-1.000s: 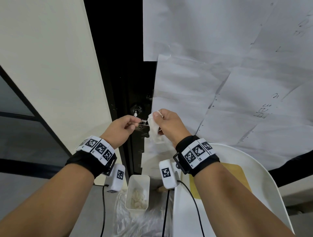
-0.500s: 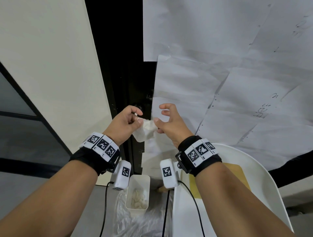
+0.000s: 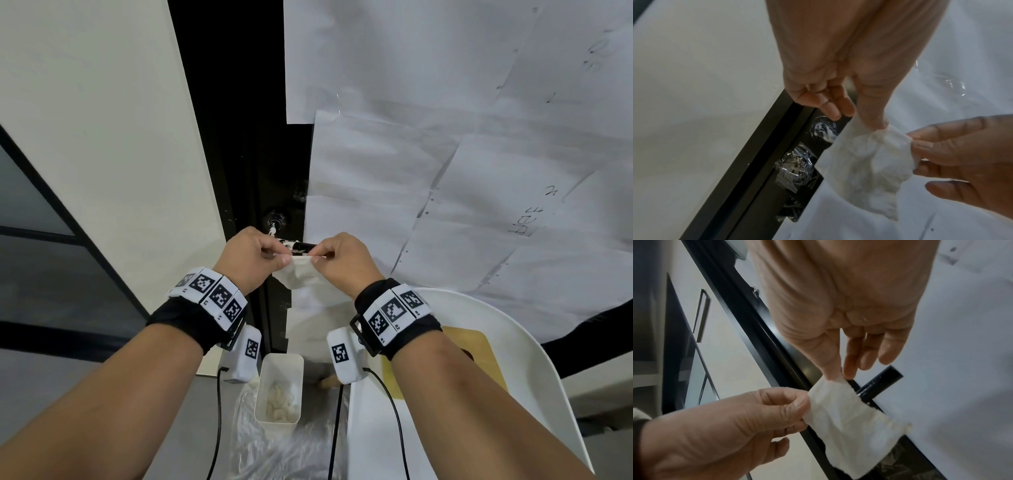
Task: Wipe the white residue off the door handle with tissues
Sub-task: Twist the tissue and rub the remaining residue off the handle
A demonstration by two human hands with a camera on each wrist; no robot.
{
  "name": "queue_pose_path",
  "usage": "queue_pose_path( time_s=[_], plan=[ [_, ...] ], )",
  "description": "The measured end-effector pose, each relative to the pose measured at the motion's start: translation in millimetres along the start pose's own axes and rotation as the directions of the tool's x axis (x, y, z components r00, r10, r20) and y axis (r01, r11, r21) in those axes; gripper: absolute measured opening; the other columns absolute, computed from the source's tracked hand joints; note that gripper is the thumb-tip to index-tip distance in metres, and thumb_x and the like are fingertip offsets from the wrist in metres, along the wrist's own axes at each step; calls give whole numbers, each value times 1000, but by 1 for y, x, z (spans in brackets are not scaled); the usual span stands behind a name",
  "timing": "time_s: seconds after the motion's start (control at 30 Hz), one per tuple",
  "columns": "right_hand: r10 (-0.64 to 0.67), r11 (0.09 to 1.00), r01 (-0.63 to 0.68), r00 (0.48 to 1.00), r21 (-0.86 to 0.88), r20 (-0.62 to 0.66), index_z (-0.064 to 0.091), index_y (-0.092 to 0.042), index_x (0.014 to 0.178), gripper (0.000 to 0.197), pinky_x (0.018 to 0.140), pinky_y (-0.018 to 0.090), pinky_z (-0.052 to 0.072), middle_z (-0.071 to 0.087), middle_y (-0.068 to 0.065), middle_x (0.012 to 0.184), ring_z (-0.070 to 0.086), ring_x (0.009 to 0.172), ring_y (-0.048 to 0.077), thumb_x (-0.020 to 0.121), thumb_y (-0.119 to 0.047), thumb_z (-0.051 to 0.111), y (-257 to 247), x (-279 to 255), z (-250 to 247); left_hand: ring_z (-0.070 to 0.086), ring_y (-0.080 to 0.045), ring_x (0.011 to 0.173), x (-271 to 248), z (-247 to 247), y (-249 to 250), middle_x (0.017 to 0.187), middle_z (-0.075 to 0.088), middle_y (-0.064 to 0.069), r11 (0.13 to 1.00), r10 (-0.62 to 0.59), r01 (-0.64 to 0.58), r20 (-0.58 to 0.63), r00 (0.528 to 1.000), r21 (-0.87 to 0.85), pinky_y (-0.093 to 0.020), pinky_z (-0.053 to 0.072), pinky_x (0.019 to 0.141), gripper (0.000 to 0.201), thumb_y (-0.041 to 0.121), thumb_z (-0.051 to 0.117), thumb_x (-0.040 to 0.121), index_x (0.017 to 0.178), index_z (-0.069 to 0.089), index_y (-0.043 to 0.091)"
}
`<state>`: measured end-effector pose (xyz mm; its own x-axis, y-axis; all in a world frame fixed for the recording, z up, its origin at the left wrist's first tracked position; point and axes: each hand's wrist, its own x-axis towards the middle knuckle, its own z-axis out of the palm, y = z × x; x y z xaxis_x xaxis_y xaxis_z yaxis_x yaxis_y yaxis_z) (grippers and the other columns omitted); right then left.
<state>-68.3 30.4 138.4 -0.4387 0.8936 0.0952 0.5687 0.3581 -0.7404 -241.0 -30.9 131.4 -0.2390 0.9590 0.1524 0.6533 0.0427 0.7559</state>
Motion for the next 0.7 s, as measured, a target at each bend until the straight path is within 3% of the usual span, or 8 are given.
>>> queue_pose_path(
  time_s=[0.1, 0.2, 0.3, 0.43, 0.57, 0.7],
  plan=[
    [40, 997, -39, 999, -68, 18, 75, -20, 86, 14, 69, 21, 39, 60, -12, 70, 53, 69, 5, 84, -16, 62, 6, -1, 4, 51, -8, 90, 0, 6, -3, 98, 49, 5, 994, 32, -31, -6, 999, 103, -21, 42, 84, 2, 20, 74, 80, 82, 76, 21],
    [41, 997, -42, 999, -61, -20, 75, -21, 94, 16, 75, 25, 47, 68, 0, 93, 62, 84, 15, 85, -19, 61, 5, 2, 7, 50, -15, 101, 7, 10, -6, 103, 46, 6, 989, 7, 0, -51, 999, 146, -31, 45, 93, 8, 25, 73, 80, 76, 71, 32],
    [52, 995, -49, 998, 88, -30, 64, -22, 117, 29, 85, 24, 48, 52, 2, 119, 63, 92, 18, 91, -16, 56, 0, 2, 2, 50, -23, 107, 16, 12, -6, 101, 45, 8, 989, 1, 17, -124, 992, 146, -42, 45, 95, 9, 26, 72, 81, 77, 69, 33],
    [50, 995, -45, 997, 92, -54, 63, -24, 117, 30, 89, 25, 47, 47, 4, 120, 63, 91, 18, 91, -12, 56, 1, 3, -3, 45, -23, 110, 24, 15, -1, 105, 47, 5, 978, 6, 24, -144, 990, 207, -35, 37, 92, 4, 28, 68, 84, 82, 70, 29],
    [31, 998, -27, 997, 54, -65, 66, -24, 112, 26, 88, 22, 45, 48, 3, 119, 60, 96, 16, 89, -14, 57, 7, 5, 0, 42, -22, 109, 28, 19, 4, 105, 46, 7, 971, -3, 42, -165, 986, 233, -41, 42, 90, 4, 31, 66, 85, 86, 70, 31],
    [-13, 995, 1, 992, -95, -124, 68, -27, 109, 26, 97, 35, 44, 51, 1, 118, 50, 111, 23, 87, -18, 58, 12, 8, 4, 43, -21, 105, 34, 24, 3, 99, 43, 11, 967, -5, 60, -220, 976, 246, -43, 44, 88, 4, 34, 67, 84, 84, 70, 32]
  ],
)
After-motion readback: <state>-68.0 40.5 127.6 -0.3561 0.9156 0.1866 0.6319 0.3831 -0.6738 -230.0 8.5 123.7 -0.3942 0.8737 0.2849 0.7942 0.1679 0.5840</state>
